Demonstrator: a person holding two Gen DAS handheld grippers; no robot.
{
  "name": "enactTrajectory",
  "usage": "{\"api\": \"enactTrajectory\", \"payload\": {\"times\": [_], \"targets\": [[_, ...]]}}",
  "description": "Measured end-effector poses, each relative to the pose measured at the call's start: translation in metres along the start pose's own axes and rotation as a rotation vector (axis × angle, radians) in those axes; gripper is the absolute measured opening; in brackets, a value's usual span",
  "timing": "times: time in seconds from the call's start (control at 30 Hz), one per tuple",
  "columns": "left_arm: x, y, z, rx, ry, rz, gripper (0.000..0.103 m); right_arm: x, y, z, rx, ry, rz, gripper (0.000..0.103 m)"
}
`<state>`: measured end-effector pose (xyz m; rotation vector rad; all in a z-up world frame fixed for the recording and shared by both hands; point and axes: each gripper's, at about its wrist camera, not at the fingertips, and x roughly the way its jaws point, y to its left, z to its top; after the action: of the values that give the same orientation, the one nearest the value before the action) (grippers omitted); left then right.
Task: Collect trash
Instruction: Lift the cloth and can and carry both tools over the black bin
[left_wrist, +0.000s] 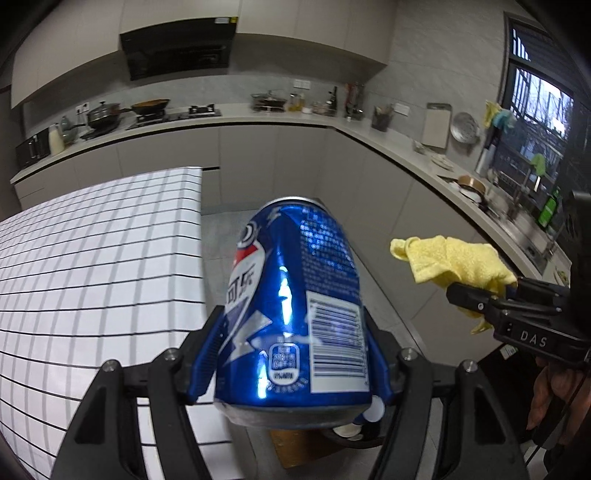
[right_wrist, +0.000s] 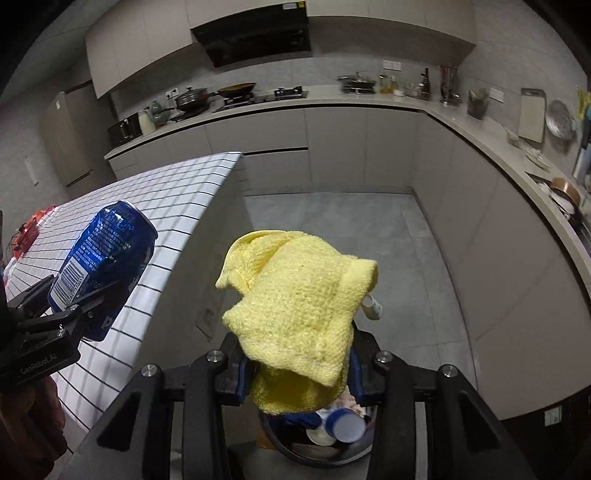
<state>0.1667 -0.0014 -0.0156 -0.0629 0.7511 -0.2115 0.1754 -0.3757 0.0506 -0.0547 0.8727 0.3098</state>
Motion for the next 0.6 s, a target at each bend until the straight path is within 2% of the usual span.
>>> {"api": "enactTrajectory", "payload": {"times": [0.3,0.6], "targets": [[0.025,-0.049,-0.021,0.035,0.057,-0.025,0.069,-0.008,-0.051,-0.03,0.021,0.04,-0.03,0.042],[0.047,-0.08,-0.047,0.041,0.121,-0.023,0.069,0.004,-0.079,-0.052,0.014,0.089,-0.013,0.042]]}}
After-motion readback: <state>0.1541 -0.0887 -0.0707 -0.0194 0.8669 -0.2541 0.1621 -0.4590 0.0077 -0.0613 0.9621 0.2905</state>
